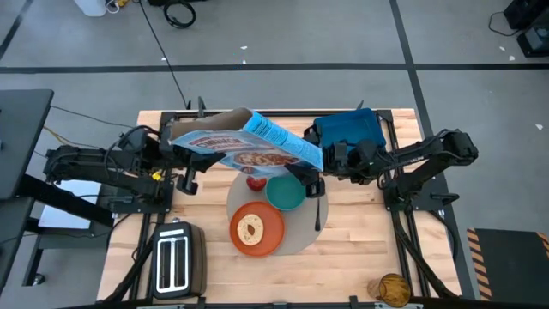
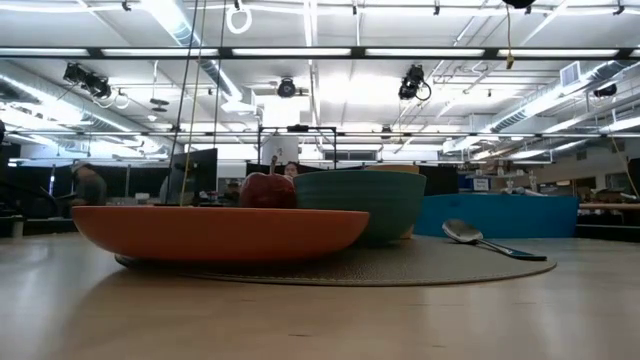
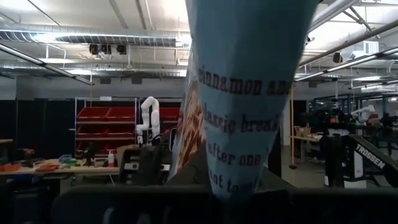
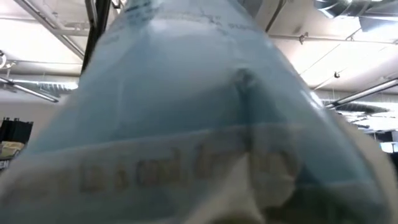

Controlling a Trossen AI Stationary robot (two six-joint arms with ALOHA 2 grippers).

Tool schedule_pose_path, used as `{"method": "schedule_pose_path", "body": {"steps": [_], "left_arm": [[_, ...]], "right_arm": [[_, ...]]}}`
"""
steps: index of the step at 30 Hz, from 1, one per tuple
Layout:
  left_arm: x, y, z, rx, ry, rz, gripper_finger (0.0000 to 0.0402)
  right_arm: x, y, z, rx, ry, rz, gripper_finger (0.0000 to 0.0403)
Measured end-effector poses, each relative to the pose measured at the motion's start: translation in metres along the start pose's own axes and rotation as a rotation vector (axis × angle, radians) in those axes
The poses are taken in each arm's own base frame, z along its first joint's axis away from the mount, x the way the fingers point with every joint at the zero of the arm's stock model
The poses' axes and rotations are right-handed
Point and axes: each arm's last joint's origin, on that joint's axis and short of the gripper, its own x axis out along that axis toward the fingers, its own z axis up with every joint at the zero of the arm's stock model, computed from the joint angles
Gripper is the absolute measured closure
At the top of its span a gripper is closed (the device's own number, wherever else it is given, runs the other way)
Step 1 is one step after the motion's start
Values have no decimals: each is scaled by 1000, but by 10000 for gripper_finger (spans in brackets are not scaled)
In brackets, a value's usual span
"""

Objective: Arrange a breakfast setting
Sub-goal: Pour the cereal into the blue bowl

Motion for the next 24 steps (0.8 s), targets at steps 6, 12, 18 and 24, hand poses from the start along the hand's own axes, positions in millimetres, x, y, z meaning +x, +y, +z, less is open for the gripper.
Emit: {"method": "schedule_pose_path", "body": {"steps": [6,12,18,24], "left_arm": [[0,0,-2,-1,15,2,390],[0,0,-4,-3,40,4,390],[0,0,-6,-10,61,7,390],[-1,1,-15,-11,153,15,354]], "right_arm": [[0,2,1,-13,-12,19,125],[0,1,1,1,-17,19,155],[0,1,1,5,-18,19,208],[-1,3,0,11,-8,22,242]]}}
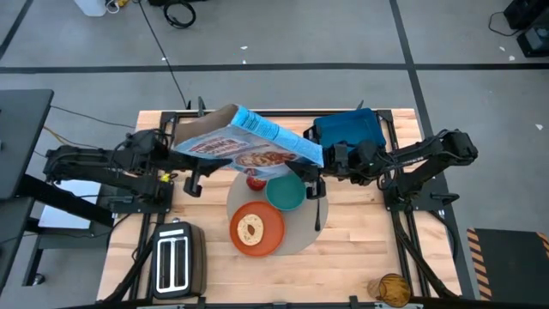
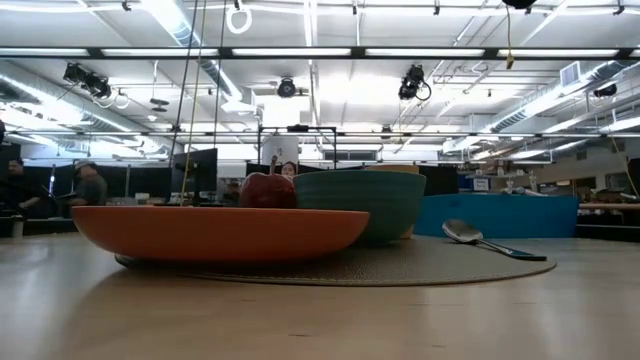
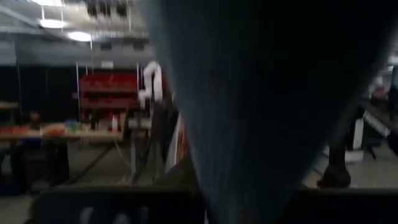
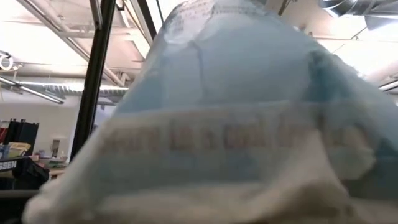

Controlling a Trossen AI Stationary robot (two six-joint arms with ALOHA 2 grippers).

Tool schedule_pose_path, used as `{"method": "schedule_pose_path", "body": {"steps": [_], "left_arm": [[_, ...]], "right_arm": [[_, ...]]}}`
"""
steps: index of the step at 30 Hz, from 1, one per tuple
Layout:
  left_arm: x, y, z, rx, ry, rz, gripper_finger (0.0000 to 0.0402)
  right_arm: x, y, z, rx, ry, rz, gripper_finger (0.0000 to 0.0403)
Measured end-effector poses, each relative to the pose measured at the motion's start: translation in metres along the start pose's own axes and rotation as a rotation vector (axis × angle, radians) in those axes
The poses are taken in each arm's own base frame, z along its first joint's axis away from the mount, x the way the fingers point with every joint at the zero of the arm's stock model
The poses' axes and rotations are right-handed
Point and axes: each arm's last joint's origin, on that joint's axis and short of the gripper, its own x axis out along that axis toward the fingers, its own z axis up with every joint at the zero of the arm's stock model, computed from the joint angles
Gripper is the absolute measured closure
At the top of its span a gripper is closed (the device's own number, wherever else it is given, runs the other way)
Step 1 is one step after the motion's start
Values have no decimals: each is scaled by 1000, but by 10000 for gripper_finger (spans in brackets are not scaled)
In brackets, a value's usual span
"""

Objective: Arrange a breakfast setting
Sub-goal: Pour the cereal into the blue bowl

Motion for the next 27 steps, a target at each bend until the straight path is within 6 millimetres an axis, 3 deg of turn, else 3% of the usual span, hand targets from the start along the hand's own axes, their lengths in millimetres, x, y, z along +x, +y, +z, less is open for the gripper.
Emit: {"method": "schedule_pose_path", "body": {"steps": [7,12,19,23,27], "left_arm": [[-6,0,-8,31,122,2,242],[-37,0,-6,63,263,43,190],[-78,1,-16,30,506,159,181],[-82,1,-40,-15,563,166,184],[-78,2,-69,9,508,160,184]], "right_arm": [[-15,1,-8,-4,-27,-26,248],[-42,-2,4,-1,-63,-43,248],[-82,-7,27,13,135,-50,249],[-106,-10,42,26,279,-40,249],[-127,-10,53,59,355,21,249]]}}
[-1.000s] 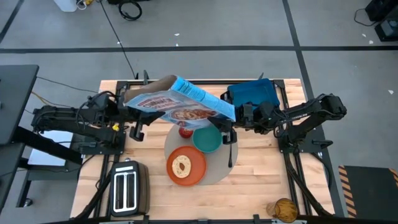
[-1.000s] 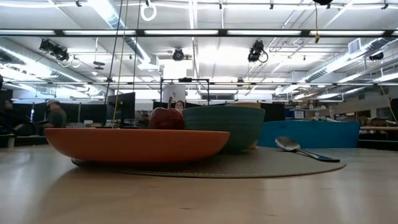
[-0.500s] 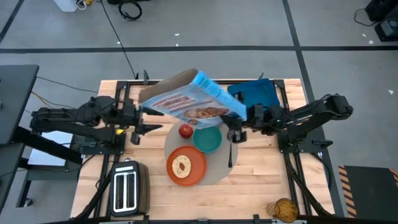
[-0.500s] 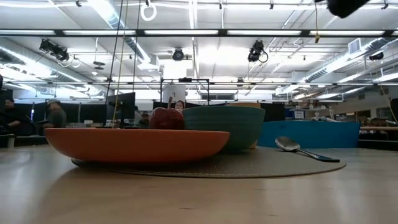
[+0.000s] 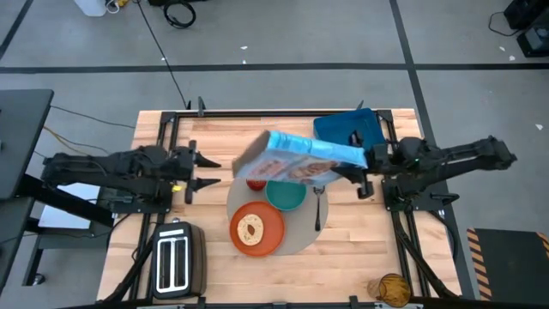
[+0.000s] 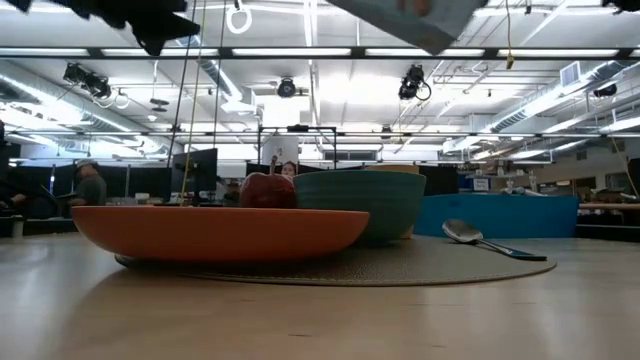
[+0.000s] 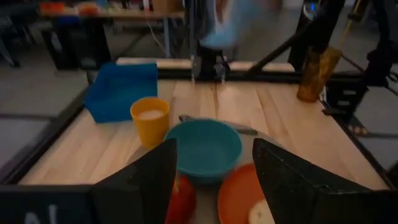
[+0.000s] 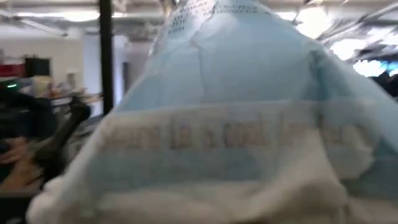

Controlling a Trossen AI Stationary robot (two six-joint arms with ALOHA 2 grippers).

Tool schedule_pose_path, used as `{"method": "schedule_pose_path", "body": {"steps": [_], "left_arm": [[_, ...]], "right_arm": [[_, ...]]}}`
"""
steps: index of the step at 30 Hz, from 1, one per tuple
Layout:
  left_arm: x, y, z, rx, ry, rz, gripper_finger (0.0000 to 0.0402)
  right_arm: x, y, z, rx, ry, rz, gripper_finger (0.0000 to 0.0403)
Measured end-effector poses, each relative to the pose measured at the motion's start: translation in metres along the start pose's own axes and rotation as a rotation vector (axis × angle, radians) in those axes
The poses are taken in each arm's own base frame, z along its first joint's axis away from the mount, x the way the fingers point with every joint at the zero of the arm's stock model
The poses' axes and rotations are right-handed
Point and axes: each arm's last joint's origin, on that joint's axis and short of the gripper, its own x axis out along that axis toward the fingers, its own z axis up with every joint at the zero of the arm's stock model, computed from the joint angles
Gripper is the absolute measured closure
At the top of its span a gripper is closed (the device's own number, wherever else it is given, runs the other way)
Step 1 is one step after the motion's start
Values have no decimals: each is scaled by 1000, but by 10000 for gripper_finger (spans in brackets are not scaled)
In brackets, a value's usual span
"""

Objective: Arrange a breakfast setting
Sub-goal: Pour the cereal into the blue bowl

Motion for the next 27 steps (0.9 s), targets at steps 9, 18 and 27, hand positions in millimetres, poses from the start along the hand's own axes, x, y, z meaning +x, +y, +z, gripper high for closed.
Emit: {"method": "schedule_pose_path", "body": {"steps": [9,18,27], "left_arm": [[21,0,-45,5,-151,24,184],[21,2,-45,-32,-246,76,184],[18,2,-34,-2,-372,100,184]], "right_arm": [[-48,-2,-11,85,196,-1,249],[-93,-4,-15,97,321,-4,249],[-106,-5,-3,137,508,-23,250]]}}
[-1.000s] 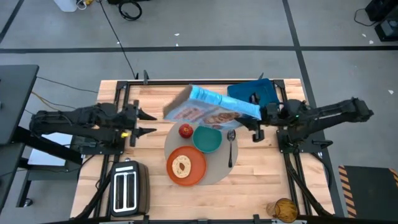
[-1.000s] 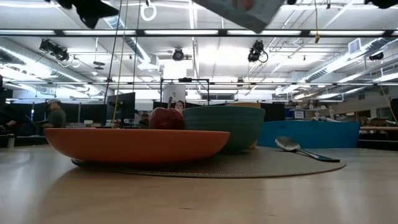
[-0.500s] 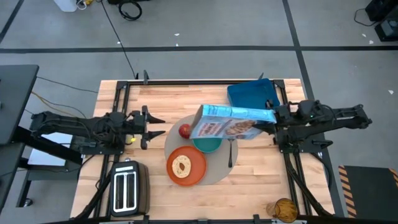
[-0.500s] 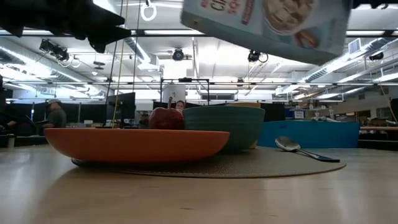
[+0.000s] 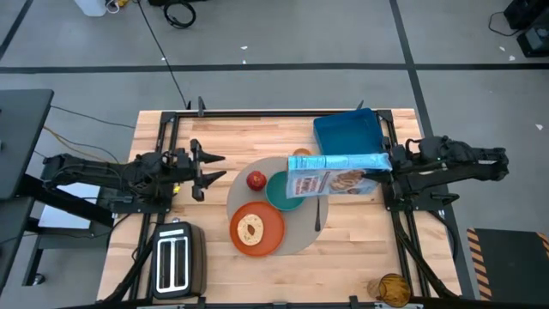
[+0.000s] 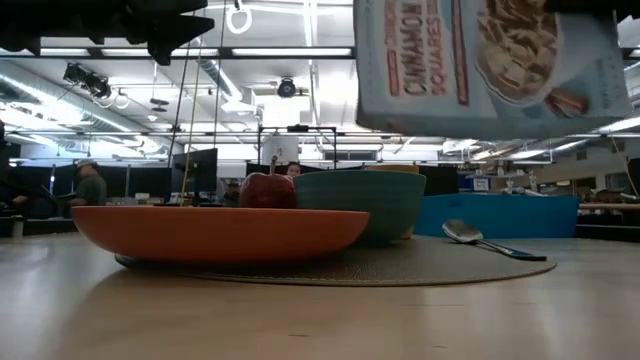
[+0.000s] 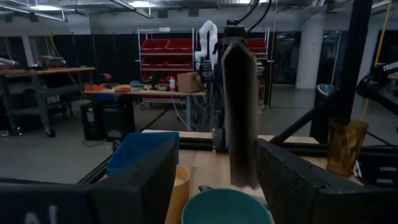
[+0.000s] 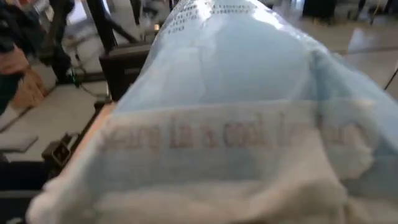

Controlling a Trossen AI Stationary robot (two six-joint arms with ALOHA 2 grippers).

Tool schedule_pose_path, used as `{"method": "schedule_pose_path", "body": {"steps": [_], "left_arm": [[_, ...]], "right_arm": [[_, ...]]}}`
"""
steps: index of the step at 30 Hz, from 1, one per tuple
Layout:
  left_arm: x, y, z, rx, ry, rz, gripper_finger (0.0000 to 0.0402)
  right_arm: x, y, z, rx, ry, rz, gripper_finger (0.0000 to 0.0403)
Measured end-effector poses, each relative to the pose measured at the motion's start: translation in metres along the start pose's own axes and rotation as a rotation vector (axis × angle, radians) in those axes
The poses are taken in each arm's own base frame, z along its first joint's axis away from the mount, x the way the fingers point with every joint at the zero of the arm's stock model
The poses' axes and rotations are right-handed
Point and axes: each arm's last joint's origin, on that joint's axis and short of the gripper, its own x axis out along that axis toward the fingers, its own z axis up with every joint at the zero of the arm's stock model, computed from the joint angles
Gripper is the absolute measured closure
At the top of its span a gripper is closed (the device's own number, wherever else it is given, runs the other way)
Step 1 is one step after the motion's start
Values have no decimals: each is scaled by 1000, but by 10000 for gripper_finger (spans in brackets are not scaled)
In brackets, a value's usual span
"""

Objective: Arrange a breakfast setting
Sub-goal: Pour the cereal into the blue bowl

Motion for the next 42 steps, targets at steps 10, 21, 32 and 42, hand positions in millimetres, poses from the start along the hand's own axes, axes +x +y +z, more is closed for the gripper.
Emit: {"method": "schedule_pose_path", "body": {"steps": [10,21,32,42], "left_arm": [[0,2,0,-8,-1,57,184],[0,2,0,-2,2,59,184],[0,2,0,-8,2,59,184],[0,2,0,-8,2,59,184]], "right_arm": [[24,6,33,-85,204,3,250],[61,11,81,-279,422,-4,250],[87,11,107,-467,521,31,250],[106,15,124,-649,546,95,250]]}}
